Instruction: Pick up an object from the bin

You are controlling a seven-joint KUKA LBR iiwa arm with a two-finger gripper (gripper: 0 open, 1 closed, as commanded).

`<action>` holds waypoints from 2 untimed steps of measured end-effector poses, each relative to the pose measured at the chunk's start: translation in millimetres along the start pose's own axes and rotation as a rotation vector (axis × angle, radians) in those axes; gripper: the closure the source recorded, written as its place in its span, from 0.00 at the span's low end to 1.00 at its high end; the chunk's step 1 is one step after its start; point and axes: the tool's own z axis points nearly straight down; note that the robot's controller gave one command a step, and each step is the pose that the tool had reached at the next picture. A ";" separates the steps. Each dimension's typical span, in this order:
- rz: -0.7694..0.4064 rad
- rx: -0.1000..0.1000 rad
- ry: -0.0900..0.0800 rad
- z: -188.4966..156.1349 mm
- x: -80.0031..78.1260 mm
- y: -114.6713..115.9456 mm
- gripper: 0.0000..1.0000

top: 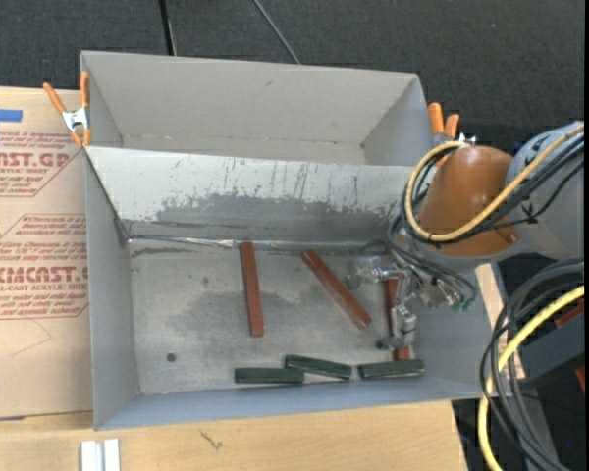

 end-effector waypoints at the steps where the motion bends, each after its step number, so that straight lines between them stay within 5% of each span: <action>1: 0.143 0.004 0.045 3.2 -57.2 42.2 1.00; 2: 0.143 0.004 0.046 3.3 -57.1 42.2 1.00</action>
Offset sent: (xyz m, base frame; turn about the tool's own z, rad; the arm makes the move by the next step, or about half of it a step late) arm 0.0000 0.0000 0.0000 0.0000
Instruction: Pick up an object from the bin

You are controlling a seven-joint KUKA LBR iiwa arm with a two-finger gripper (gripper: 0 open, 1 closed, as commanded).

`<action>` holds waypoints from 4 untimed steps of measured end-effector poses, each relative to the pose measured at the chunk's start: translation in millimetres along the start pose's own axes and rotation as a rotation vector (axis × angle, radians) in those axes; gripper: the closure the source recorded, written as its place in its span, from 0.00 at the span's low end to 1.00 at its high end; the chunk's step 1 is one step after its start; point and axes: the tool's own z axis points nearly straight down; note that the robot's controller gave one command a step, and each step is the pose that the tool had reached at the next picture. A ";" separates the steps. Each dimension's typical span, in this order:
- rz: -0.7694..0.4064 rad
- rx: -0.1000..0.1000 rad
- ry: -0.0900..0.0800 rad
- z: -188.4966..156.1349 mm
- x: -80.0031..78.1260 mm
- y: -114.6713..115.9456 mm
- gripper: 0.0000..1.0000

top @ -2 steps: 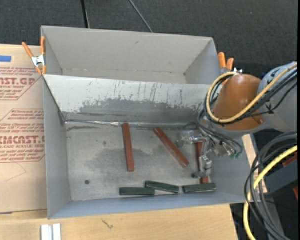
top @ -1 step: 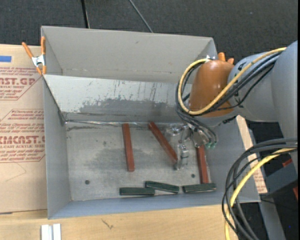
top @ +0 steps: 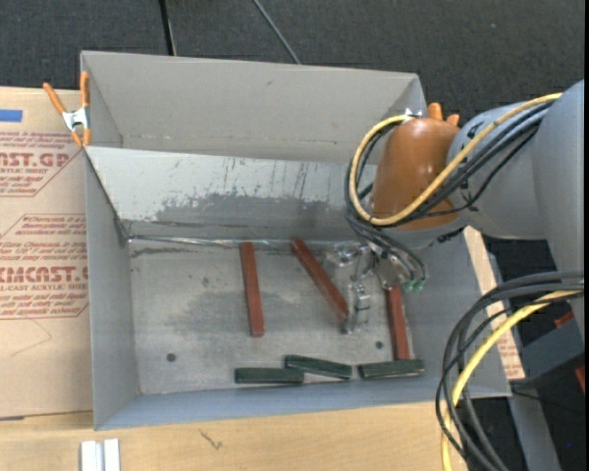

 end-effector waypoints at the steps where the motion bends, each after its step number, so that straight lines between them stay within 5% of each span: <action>1: -0.029 -0.005 -0.048 -43.4 -0.2 16.7 0.00; 2: -0.030 -0.006 -0.046 -41.5 0.2 17.0 0.00; 3: 0.112 -0.010 -0.044 -3.2 10.0 78.4 1.00; 4: 0.112 -0.010 -0.044 -3.2 10.0 78.2 0.00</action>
Offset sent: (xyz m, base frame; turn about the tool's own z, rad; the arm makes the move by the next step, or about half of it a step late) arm 0.0000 0.0000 0.0000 0.0000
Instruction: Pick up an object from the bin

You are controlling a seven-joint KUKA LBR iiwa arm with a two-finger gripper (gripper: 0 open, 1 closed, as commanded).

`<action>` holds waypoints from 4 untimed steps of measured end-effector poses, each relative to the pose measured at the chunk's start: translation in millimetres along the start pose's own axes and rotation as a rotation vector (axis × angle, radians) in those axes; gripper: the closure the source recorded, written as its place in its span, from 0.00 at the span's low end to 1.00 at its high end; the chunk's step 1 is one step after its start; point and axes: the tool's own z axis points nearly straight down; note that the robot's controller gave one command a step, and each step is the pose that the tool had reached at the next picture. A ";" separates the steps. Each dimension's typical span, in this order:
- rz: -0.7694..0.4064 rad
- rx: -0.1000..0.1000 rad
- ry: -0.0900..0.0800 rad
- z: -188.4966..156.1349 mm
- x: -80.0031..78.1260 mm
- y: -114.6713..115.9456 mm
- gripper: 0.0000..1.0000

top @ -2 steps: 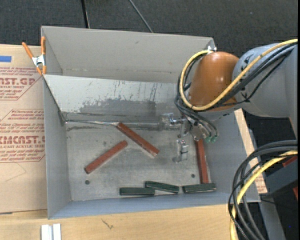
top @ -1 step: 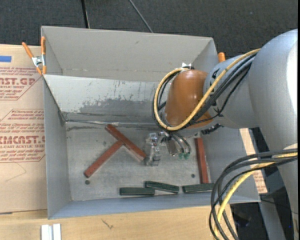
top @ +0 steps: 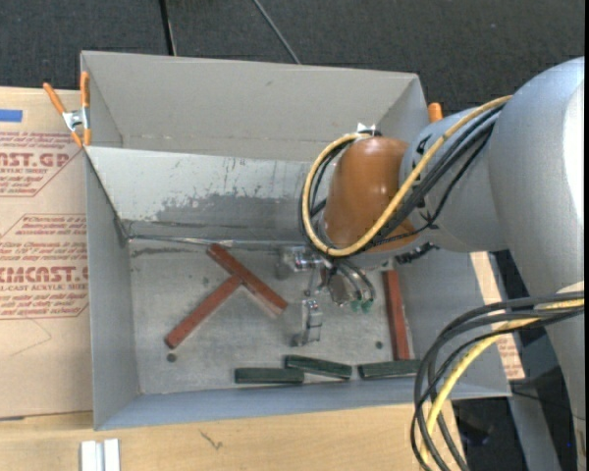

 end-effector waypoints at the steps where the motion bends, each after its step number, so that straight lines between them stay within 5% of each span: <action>1: 0.000 0.000 0.000 0.0 0.0 0.0 0.00; 2: 0.126 -0.001 -0.003 -0.8 -21.6 57.9 1.00; 3: 0.127 -0.001 -0.003 -0.8 -21.6 57.8 1.00; 4: 0.143 0.000 -0.002 -126.4 -12.5 68.8 1.00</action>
Offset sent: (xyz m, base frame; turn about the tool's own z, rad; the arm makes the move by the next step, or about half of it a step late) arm 0.0146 0.0581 0.0003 0.1287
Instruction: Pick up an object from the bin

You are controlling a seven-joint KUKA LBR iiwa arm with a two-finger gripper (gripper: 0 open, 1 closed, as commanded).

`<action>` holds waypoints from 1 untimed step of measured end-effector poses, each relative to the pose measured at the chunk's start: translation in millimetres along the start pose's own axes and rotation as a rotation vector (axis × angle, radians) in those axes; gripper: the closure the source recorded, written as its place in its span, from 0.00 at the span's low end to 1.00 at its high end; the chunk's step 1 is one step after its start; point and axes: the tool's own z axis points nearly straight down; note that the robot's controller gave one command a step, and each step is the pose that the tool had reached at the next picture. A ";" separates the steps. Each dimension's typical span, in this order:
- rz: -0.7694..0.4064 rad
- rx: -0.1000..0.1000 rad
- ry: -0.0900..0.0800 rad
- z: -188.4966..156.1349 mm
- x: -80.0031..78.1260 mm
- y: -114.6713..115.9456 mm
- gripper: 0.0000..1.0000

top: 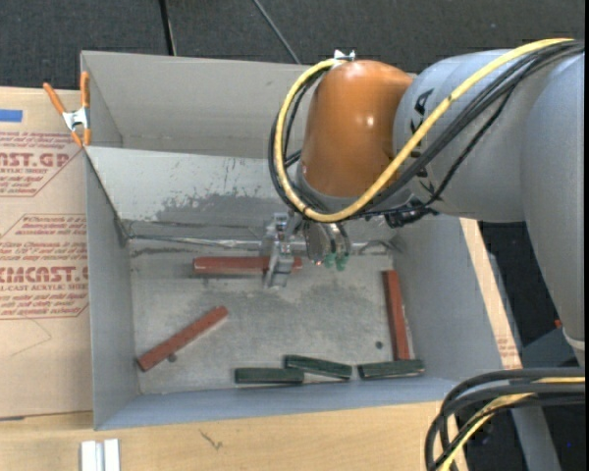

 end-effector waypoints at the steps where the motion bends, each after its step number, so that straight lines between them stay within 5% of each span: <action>1: 0.000 0.000 0.000 0.1 0.1 -0.1 1.00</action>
Offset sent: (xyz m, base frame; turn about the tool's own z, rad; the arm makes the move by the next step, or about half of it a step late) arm -0.0170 -0.0135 0.1193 0.0168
